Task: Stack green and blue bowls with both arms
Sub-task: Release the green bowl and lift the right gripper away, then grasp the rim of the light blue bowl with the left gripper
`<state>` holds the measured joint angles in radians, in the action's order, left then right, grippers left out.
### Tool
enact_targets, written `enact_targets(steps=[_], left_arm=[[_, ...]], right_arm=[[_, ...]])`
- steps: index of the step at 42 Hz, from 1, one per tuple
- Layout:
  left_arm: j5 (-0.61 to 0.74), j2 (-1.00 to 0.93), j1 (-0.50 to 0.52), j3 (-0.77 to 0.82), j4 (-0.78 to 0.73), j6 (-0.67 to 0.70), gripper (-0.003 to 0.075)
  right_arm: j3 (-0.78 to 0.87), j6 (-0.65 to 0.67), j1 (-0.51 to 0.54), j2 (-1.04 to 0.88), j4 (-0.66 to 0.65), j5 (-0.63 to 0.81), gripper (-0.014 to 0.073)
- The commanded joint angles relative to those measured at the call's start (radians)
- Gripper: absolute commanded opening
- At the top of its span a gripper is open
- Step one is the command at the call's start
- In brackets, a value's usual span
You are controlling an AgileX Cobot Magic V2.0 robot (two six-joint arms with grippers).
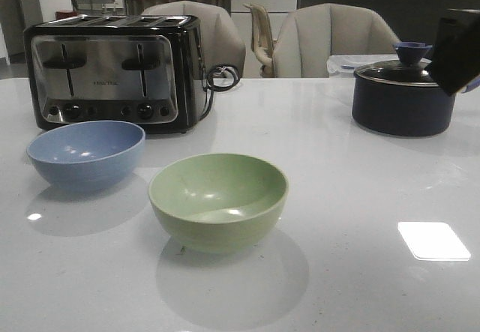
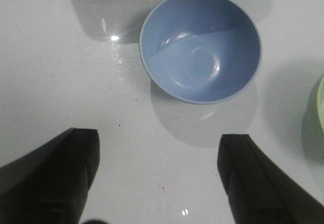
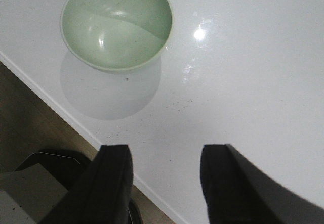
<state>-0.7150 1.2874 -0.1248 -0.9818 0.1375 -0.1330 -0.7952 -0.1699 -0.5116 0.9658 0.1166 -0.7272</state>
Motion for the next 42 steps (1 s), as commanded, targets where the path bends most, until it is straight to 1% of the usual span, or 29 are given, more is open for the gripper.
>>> enact_targets(steps=[1, 13, 22, 24, 26, 29, 33, 37, 42], left_arm=[[0.077, 0.096, -0.006, -0.101, 0.007, 0.001, 0.0542], [0.077, 0.414, -0.006, -0.297, 0.007, 0.001, 0.0542], [0.081, 0.569, -0.006, -0.393, 0.007, 0.001, 0.0542], [0.079, 0.589, -0.006, -0.407, 0.007, 0.001, 0.0532], [0.079, 0.607, -0.006, -0.415, 0.007, 0.001, 0.0506], [0.084, 0.62, -0.006, -0.424, 0.006, 0.001, 0.0437], [0.088, 0.625, -0.006, -0.427, -0.001, 0.001, 0.0319], [0.086, 0.625, -0.006, -0.427, -0.003, 0.001, 0.0221], [0.065, 0.625, -0.006, -0.435, -0.012, 0.001, 0.0141]], right_arm=[[-0.026, -0.009, 0.0, -0.011, -0.006, 0.061, 0.0435], [-0.026, -0.009, 0.0, -0.011, -0.006, 0.061, 0.0435], [-0.026, -0.009, 0.0, -0.011, -0.006, 0.061, 0.0435], [-0.026, -0.009, 0.0, -0.011, -0.006, 0.061, 0.0435], [-0.026, -0.009, 0.0, -0.011, -0.006, 0.061, 0.0435], [-0.026, -0.009, 0.0, -0.011, -0.006, 0.061, 0.0435], [-0.026, -0.009, 0.0, -0.011, -0.006, 0.061, 0.0435], [-0.026, -0.009, 0.0, -0.011, -0.006, 0.061, 0.0435], [-0.026, -0.009, 0.0, -0.011, -0.006, 0.061, 0.0435]])
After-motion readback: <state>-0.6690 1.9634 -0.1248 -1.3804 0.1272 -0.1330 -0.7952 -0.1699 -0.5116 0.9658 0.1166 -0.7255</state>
